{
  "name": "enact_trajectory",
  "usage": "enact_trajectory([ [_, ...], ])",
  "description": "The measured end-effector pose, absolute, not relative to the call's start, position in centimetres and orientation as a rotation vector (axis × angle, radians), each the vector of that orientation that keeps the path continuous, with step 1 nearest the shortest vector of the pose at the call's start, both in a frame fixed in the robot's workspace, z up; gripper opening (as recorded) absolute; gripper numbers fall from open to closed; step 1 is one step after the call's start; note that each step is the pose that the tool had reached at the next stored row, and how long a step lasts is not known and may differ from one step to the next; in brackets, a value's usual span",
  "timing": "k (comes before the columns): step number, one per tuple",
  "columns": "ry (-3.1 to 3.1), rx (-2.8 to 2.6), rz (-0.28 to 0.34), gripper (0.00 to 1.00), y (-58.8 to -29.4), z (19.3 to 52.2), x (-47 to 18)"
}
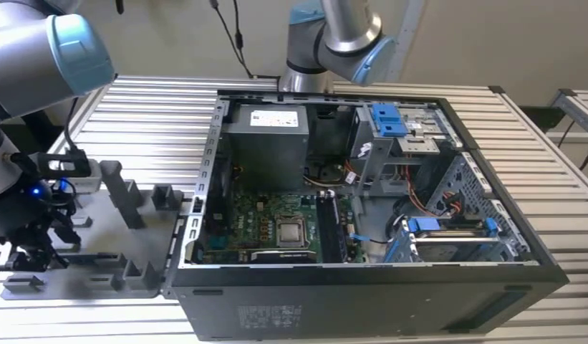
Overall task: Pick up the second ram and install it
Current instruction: 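Pick up the second ram and move it above second insertion slot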
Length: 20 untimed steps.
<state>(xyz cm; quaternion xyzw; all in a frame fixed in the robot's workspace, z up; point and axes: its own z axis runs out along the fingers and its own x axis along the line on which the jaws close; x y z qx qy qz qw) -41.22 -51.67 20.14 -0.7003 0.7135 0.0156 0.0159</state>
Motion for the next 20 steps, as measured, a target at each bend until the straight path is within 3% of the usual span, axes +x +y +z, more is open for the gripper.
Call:
enact_trajectory([
  [20,2.206,-2.188,0.045,0.46,-51.80,19.56,-41.21],
])
